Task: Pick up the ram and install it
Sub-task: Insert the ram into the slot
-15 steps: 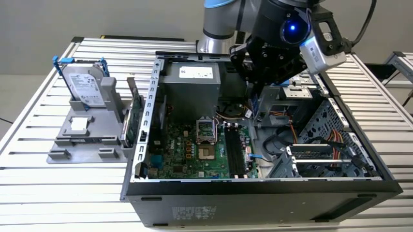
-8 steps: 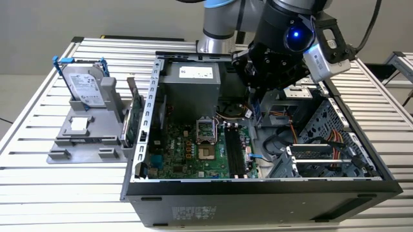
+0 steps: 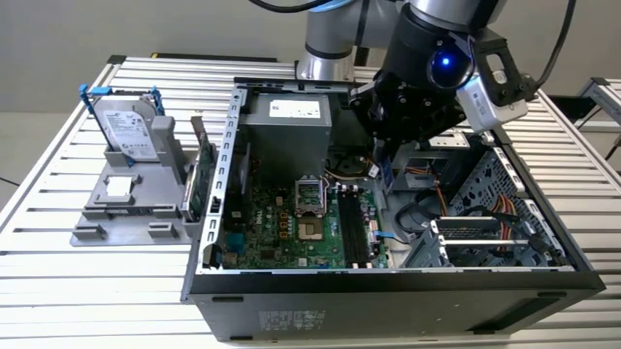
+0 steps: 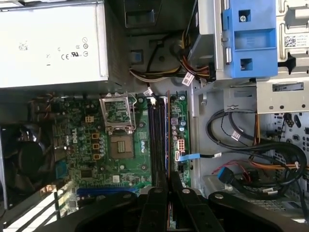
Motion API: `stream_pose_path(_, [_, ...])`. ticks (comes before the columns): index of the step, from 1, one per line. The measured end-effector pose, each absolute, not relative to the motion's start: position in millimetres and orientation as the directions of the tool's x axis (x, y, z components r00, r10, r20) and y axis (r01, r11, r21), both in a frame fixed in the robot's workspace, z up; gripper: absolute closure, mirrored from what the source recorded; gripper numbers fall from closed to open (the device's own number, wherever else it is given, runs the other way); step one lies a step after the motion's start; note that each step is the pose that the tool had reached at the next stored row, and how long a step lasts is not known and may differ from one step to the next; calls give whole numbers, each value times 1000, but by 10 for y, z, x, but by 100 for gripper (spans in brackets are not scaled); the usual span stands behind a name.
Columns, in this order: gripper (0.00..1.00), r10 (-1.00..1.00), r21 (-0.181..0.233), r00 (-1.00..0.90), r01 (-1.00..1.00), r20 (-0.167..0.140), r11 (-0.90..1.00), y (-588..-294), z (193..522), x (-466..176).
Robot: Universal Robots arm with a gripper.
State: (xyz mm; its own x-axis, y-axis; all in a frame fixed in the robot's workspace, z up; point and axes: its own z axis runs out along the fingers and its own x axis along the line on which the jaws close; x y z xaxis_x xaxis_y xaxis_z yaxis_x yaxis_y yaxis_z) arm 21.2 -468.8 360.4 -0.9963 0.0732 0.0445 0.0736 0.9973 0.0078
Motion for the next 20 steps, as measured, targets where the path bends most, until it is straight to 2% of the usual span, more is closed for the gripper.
stream_pose_path(20, [100, 76, 7, -996, 76, 55, 997, -4716, 3499, 212])
